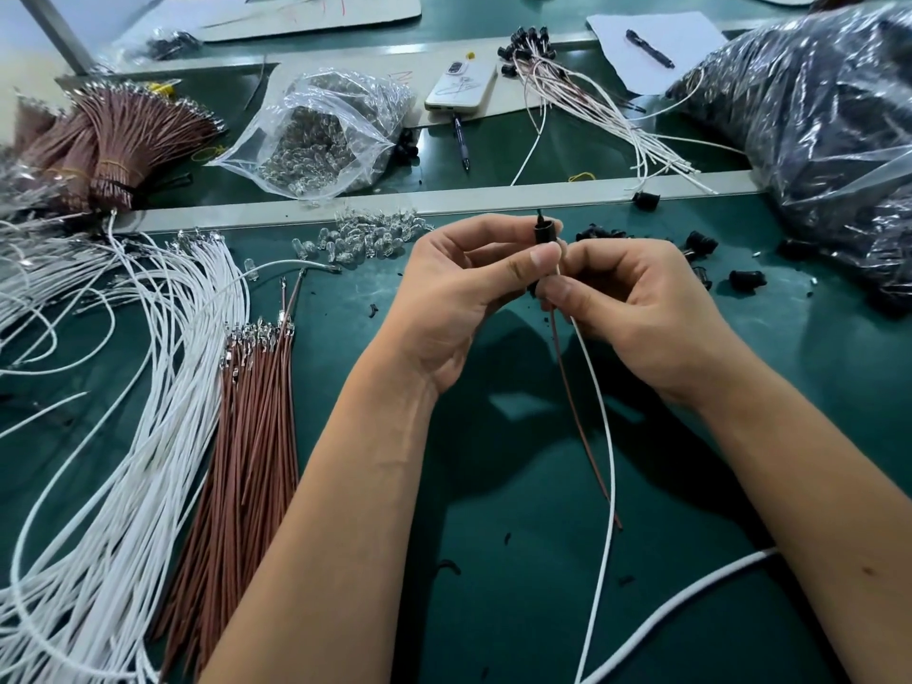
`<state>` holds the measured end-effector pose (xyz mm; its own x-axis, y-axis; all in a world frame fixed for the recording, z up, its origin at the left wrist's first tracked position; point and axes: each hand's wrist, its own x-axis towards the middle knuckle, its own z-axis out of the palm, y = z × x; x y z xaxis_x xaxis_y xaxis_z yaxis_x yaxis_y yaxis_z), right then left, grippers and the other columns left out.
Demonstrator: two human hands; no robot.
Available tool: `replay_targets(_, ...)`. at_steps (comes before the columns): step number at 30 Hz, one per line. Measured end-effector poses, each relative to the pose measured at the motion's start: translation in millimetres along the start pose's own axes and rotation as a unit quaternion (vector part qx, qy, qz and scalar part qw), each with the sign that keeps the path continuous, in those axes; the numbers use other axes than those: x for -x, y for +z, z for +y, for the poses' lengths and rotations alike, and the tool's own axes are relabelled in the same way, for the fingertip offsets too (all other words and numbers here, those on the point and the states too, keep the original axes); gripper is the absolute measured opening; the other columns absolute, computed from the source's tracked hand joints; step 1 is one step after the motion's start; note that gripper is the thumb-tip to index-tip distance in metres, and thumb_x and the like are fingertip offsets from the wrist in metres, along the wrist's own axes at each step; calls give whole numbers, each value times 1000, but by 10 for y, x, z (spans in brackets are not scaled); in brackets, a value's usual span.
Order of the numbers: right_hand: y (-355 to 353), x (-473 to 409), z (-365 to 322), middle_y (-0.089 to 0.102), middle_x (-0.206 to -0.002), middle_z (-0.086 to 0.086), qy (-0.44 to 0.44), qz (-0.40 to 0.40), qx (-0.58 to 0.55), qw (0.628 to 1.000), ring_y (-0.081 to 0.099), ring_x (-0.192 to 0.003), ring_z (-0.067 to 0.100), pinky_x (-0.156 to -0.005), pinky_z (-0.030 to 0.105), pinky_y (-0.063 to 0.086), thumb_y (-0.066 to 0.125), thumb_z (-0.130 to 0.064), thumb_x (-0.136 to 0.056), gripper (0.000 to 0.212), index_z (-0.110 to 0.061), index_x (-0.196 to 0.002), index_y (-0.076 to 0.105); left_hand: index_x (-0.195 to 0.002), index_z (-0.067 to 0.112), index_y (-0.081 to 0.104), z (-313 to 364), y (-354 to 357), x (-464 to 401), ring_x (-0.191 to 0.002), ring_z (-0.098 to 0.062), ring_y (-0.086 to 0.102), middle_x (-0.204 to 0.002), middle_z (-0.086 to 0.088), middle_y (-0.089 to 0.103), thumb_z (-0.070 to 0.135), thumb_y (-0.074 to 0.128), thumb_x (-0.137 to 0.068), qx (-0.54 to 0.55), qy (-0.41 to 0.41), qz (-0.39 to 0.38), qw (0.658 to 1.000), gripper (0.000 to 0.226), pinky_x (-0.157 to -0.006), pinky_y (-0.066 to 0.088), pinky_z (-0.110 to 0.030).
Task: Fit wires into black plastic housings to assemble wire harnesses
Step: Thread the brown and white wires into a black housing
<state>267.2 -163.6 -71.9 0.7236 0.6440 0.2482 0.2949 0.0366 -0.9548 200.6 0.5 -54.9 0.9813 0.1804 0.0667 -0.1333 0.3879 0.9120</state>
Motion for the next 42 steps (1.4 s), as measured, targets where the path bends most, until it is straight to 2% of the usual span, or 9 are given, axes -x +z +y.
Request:
replay_targets(8, -7, -1, -27, 73, -85, -7, -8, -27, 1, 1000, 65, -84, 6, -81, 18, 52, 68, -21, -95, 8, -21, -93, 76, -98, -1, 69, -3, 8, -1, -77, -19, 70, -84, -10, 75, 5, 75, -71, -7, 2, -4, 1000, 28, -76, 58, -30)
replay_targets(11, -25, -4, -43, 72, -86, -9, -9, -46, 2, 999, 64, -85, 5, -83, 17, 50, 63, -17, -98, 12, -20, -93, 74, -98, 0, 70, -3, 8, 0, -74, -19, 68, -84, -11, 74, 6, 74, -71, -5, 3, -7, 1000, 28, -76, 57, -30)
replay_targets(17, 6, 5, -68, 66, -82, 7, 44, -75, -79, 993, 62, -74, 23, -73, 30, 54, 56, -15, -102, 15, -5, -94, 65, -98, 1, 70, 9, -1, -2, -73, -19, 68, -86, -12, 74, 6, 73, -70, 12, 1, -3, 1000, 28, -76, 57, -30)
replay_targets(19, 16, 10, -68, 62, -78, 7, 56, -75, -92, 991, 60, -66, 24, -66, 28, 52, 56, -16, -101, 15, -7, -92, 64, -97, 0, 70, 10, -5, -6, -72, -20, 67, -85, -13, 73, 6, 74, -70, 5, 5, -2, 1000, 28, -77, 57, -31)
replay_targets(26, 7, -1, -30, 48, -69, 8, 61, -24, -102, 993, 43, -59, 20, -58, 27, 39, 64, -18, -92, 18, 0, -89, 63, -97, 0, 71, 2, -19, 1, -76, -18, 70, -85, -10, 75, 0, 76, -74, -34, 11, -1, 999, 23, -77, 56, -27)
replay_targets(30, -12, 2, -41, 50, -66, 4, 65, -19, -118, 991, 42, -57, 16, -57, 24, 38, 70, -18, -89, 10, -9, -84, 70, -95, 0, 71, 14, 7, 14, -80, -23, 69, -87, -14, 74, 2, 77, -70, -38, 29, -5, 999, 25, -81, 56, -31)
replay_targets(36, -64, 5, -71, 48, -67, 5, 81, -31, -153, 984, 41, -58, 13, -60, 25, 37, 77, -28, -80, 12, -18, -74, 74, -83, 11, 78, 54, 50, 26, -81, -16, 70, -84, -8, 75, -13, 69, -75, 12, 82, -36, 996, 27, -79, 56, -27)
replay_targets(39, -47, 12, -65, 56, -68, 4, 67, -9, -158, 985, 47, -60, 14, -62, 26, 40, 84, -25, -80, 11, -18, -77, 76, -78, 15, 78, 68, 66, 32, -81, -15, 70, -84, -4, 74, -14, 69, -73, 17, 97, -51, 994, 31, -78, 55, -27)
replay_targets(42, 1, 12, -54, 73, -84, 6, -1, 72, -28, 997, 65, -75, 19, -73, 31, 54, 85, -23, -82, 17, -15, -93, 74, -75, 17, 76, 74, 58, 25, -81, -16, 66, -82, -5, 72, -15, 71, -70, 12, 116, -43, 992, 33, -78, 54, -27)
